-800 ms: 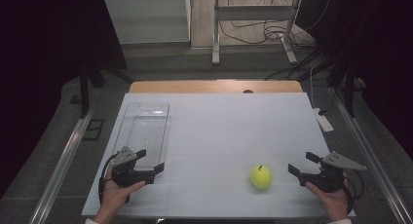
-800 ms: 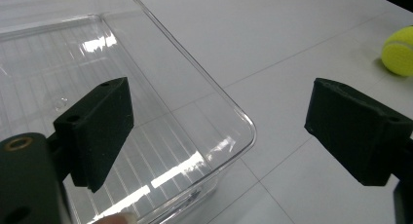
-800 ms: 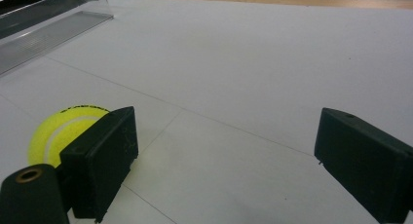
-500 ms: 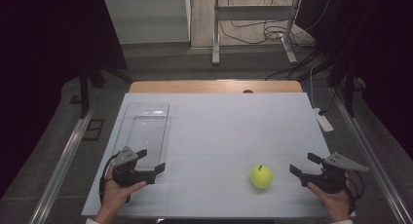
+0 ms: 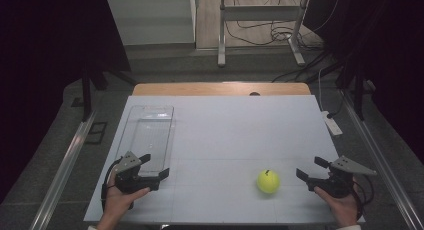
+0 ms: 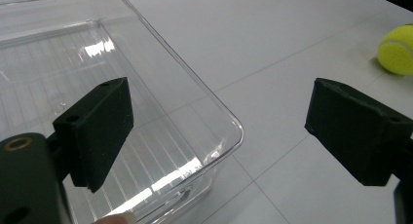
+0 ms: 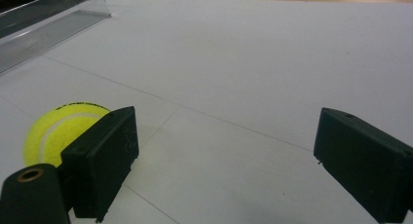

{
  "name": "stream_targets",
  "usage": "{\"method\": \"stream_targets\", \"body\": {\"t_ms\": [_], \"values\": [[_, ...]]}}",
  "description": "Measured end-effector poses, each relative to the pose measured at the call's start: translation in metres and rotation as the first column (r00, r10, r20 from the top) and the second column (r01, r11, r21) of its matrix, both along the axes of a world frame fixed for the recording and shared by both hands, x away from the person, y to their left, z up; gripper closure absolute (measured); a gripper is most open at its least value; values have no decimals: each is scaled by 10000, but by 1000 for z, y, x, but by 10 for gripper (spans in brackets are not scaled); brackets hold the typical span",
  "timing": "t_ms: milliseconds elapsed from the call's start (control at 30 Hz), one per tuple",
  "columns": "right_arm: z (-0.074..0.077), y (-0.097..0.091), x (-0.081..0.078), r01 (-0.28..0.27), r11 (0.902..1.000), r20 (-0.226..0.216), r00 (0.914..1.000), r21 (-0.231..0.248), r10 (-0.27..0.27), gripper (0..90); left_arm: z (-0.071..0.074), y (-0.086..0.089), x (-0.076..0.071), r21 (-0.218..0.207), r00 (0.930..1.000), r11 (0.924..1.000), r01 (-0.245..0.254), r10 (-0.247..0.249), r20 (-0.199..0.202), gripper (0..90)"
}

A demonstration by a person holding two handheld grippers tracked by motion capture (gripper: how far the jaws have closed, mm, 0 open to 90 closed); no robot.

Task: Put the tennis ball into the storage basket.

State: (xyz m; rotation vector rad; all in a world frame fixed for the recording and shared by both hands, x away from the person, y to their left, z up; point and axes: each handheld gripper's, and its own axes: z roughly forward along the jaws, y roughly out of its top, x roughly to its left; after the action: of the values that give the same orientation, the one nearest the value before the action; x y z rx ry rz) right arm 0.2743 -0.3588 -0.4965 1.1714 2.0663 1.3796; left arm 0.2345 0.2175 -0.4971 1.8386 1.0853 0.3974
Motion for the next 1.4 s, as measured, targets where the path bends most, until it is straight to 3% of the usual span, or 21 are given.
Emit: {"method": "stream_targets", "body": {"t_ms": [700,1333,1400], "values": [[-2,0,1,30,10000,-55,10000,-18,-30,97,10,-5,4,-167,9999,9998,123,-125,-97,113],[-2,-1,2,46,10000,-93,9999,-20,-46,98,19,-18,11,-128,9980,9981,609,-611,-188,111],[-2,-1,2,50,10000,-96,9999,-34,-51,98,19,-20,11,-291,9971,9971,706,-713,-260,112]]}}
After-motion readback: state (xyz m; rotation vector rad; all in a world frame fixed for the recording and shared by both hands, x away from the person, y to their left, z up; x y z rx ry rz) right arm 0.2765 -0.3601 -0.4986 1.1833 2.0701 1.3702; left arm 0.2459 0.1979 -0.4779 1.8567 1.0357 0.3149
